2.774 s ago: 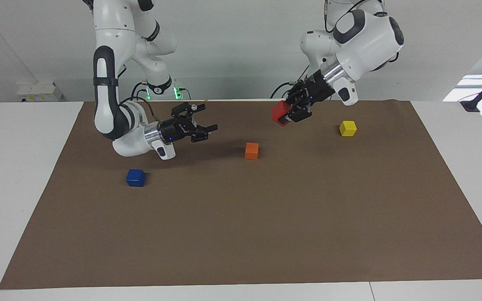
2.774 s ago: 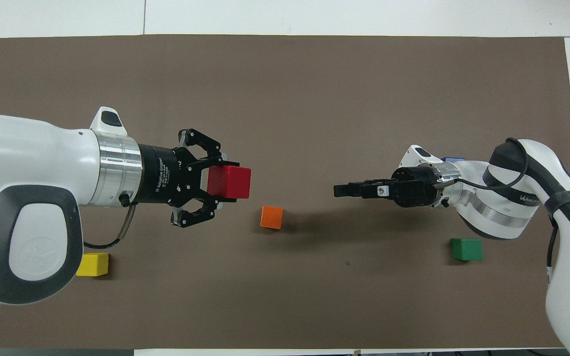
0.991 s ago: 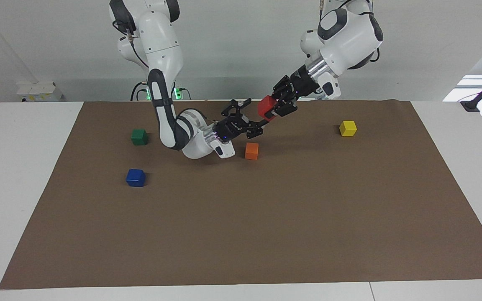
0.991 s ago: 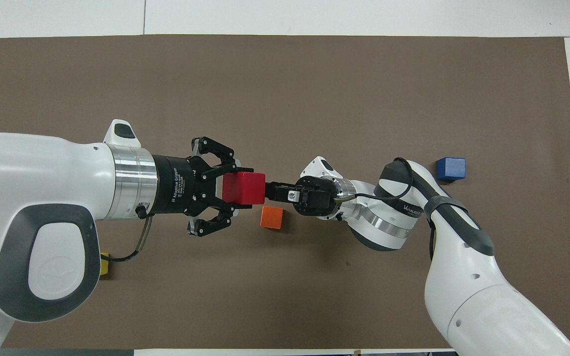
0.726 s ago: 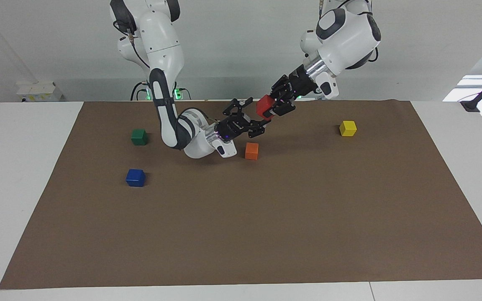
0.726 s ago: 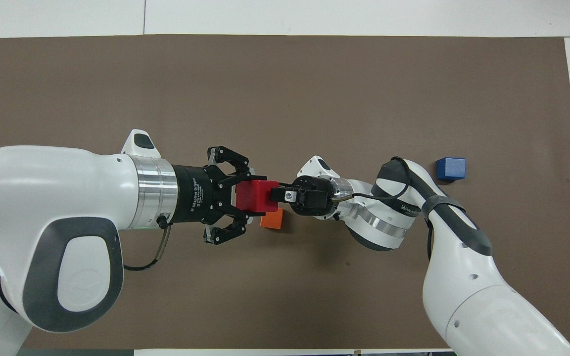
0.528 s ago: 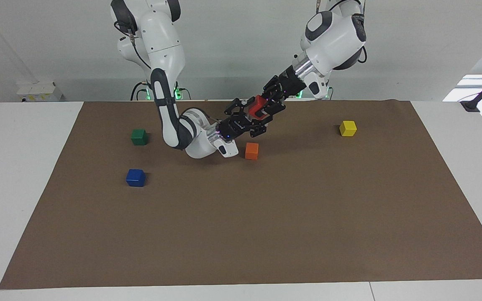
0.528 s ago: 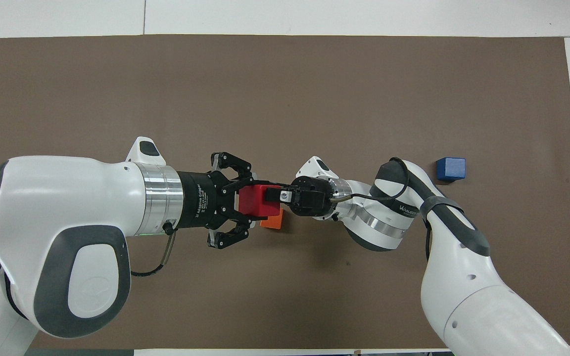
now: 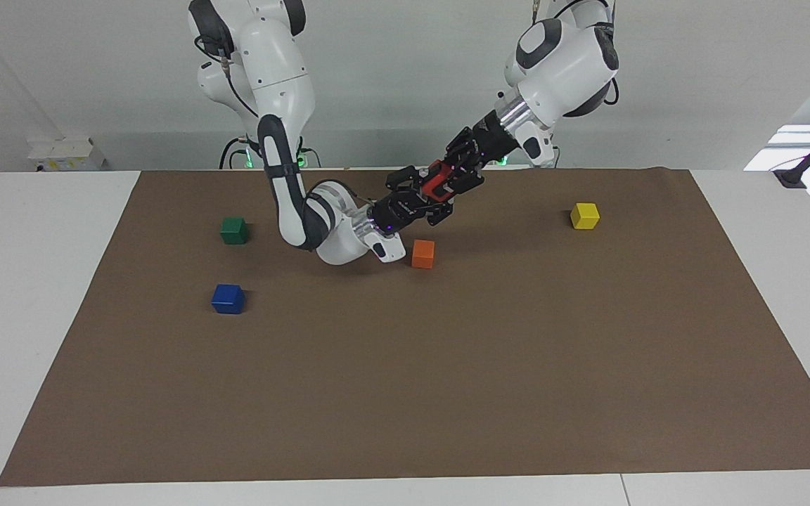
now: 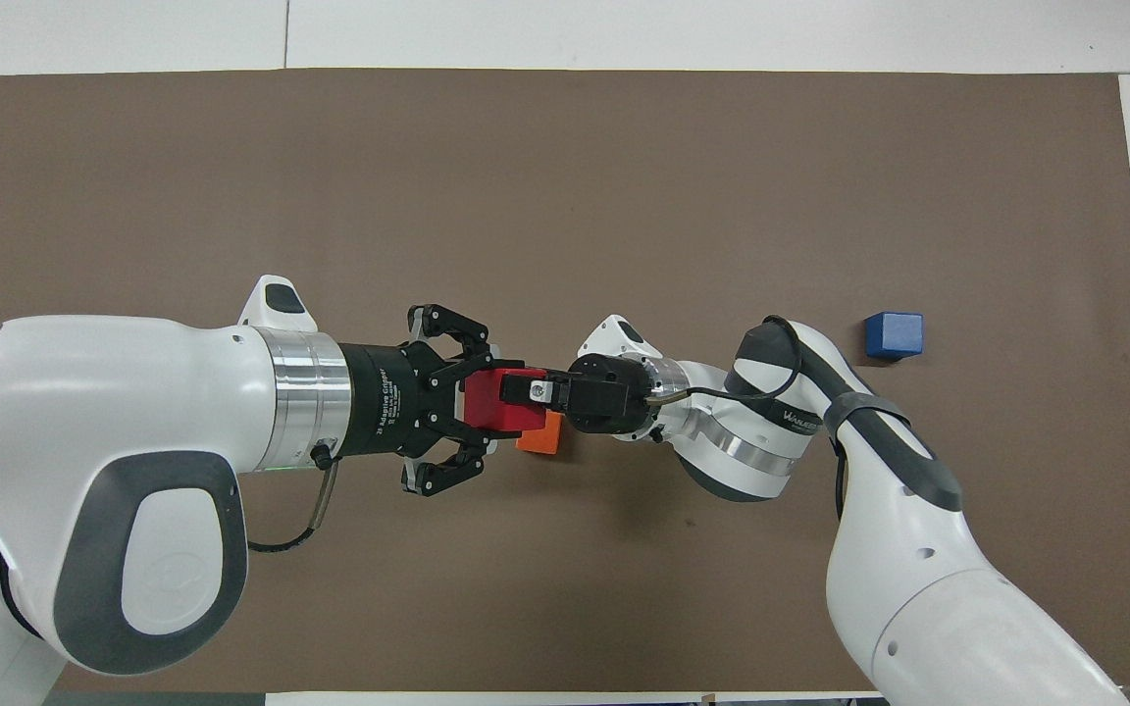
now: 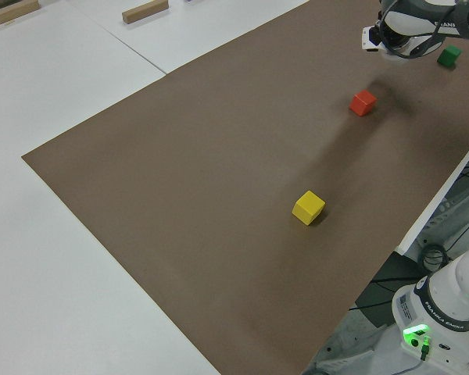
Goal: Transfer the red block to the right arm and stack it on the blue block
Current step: 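Close the right gripper on the red cube held by the left gripper, then open the left gripper and withdraw it while the right gripper pulls back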
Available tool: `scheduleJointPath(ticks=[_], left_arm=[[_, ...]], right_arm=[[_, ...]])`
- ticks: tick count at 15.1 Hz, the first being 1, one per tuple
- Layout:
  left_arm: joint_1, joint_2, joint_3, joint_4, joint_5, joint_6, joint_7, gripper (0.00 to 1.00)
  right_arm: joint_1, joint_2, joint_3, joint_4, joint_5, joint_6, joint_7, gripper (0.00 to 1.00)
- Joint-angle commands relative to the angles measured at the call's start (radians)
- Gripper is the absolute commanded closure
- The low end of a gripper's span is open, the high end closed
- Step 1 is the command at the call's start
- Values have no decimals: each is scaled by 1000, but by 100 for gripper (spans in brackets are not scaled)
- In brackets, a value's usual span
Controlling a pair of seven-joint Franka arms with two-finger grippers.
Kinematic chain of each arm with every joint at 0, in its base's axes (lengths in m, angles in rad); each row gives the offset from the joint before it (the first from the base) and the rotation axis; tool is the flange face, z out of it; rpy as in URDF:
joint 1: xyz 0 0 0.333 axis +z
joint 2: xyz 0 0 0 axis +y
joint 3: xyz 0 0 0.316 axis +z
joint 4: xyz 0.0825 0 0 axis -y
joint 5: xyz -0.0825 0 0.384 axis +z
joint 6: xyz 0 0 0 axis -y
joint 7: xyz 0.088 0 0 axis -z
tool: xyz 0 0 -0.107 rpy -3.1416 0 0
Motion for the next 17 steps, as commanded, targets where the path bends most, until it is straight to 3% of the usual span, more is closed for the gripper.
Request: scheduleJointPath(ticks=[1,4,6,11,15,17], left_arm=[[19,-56,13,-15,-14,7,-19,0],[166,-83,15,29,8,-123,34,0],[238,-76,15,61,99,-215,131,0],[361,-60,17,63,368,-231,460,0],[390,97,15,211,624,-338,828,0],[393,203,17,341,704,-425,988,0]], right_arm=[[4,-3,4,6,17,43,-7,100],[-1,-11,4,6,17,45,-4,100],[-6,-44,4,-2,14,78,36,100],[-36,-202,0,-14,-78,368,177,100],[-93,-377,0,-14,-339,653,376,100],[-128,-434,-3,-8,-493,715,480,100]])
